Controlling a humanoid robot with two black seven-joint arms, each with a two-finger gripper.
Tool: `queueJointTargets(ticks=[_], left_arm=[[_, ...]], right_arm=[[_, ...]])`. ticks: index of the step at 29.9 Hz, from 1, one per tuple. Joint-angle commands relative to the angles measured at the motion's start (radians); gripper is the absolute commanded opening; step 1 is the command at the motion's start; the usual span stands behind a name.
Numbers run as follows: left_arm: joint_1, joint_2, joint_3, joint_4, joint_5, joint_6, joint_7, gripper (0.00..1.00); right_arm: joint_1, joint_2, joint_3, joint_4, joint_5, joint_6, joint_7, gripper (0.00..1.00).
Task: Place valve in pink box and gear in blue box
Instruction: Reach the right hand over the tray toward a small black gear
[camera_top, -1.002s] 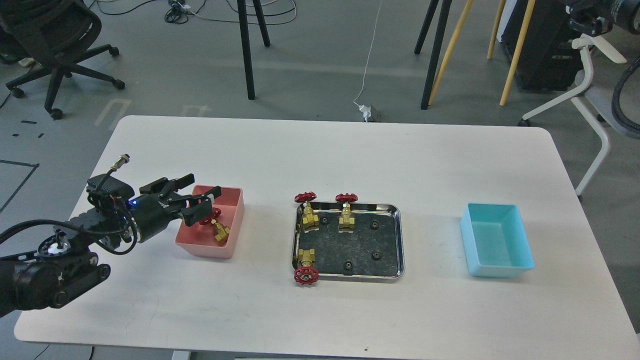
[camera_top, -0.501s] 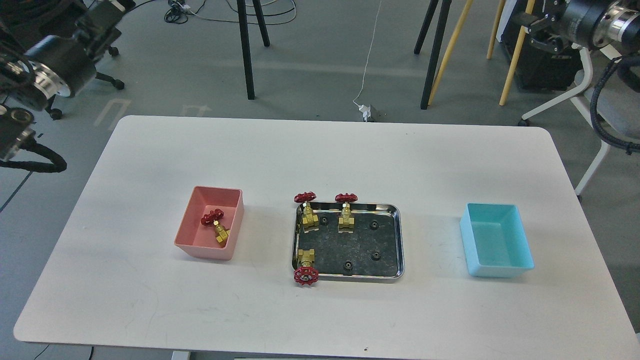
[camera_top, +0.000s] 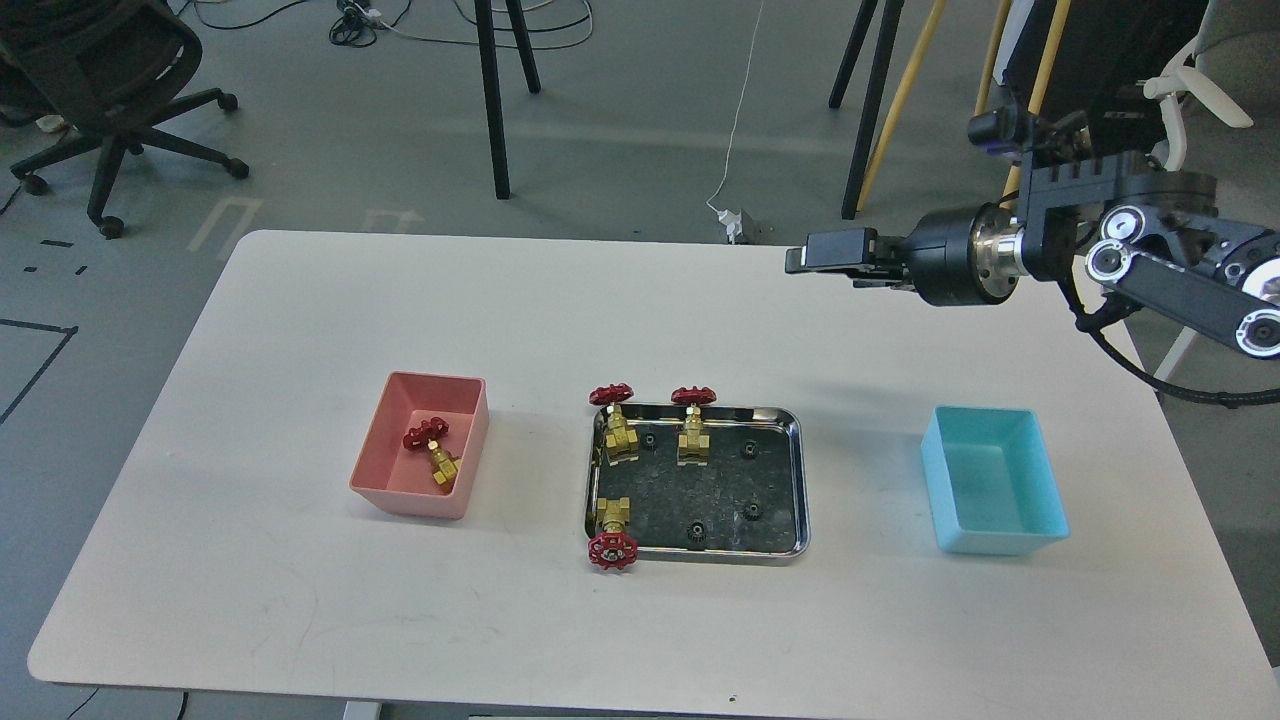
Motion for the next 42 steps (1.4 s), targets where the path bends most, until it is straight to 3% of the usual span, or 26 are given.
queueJointTargets(ticks=[1,4,12,29,42], left_arm=[[-0.030,-0.002,0.000,0.007,0.001,0.004,0.000,0.99],[-0.050,-0.003,0.000,0.014,0.001,0.005,0.001,0.99],[-0.070,-0.003,0.000,0.022,0.001,0.021,0.001,0.99],[-0.104,-0.008,0.000,0.082,0.001,0.024,0.000,0.99],[-0.108,-0.008,0.000,0.105,0.001,0.028,-0.002,0.99]], right_arm=[[-0.002,0.000,-0.068,0.073,-0.109,0.000,0.003,0.99],[0.001,0.025,-0.127,0.084,-0.173,0.000,0.029,0.99],[0.004,0.173,-0.257,0.068,-0.290,0.000,0.038,0.98],[-0.043,0.394,-0.354,-0.150,-0.324,0.000,0.055,0.96],[-0.045,0.434,-0.423,-0.181,-0.341,0.000,0.083,0.84]])
